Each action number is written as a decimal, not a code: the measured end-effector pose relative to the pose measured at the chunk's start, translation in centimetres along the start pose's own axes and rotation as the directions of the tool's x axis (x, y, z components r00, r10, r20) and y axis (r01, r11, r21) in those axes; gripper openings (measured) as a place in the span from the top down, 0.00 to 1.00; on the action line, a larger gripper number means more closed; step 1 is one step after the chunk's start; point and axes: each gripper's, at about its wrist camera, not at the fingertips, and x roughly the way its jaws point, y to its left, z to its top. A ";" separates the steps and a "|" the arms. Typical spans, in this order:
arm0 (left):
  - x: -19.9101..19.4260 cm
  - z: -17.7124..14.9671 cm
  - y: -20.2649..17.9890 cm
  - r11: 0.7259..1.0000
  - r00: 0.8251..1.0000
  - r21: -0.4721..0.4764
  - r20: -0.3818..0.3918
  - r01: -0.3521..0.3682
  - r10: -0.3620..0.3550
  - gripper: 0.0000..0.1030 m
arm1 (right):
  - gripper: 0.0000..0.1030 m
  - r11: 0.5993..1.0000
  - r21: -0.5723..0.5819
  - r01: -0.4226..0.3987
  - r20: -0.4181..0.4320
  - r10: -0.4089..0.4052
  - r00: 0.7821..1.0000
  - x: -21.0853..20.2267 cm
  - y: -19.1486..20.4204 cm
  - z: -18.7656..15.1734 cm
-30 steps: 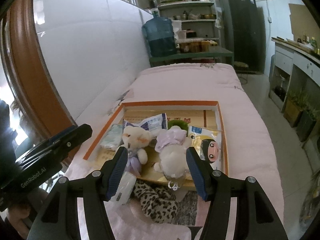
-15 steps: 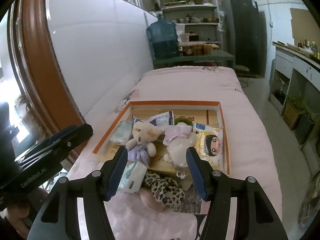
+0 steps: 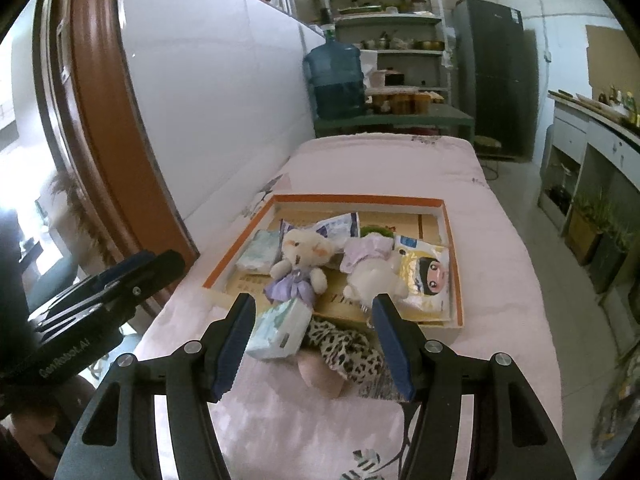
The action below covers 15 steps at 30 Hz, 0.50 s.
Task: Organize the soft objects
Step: 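Withdraw both tools from the box toward the remaining items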
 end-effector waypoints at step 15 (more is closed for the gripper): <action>-2.5 -1.9 0.2 1.000 1.000 -0.006 -0.017 0.017 -0.017 0.50 | 0.39 1.000 -0.017 0.006 -0.014 -0.006 1.000 -1.5 1.1 -1.7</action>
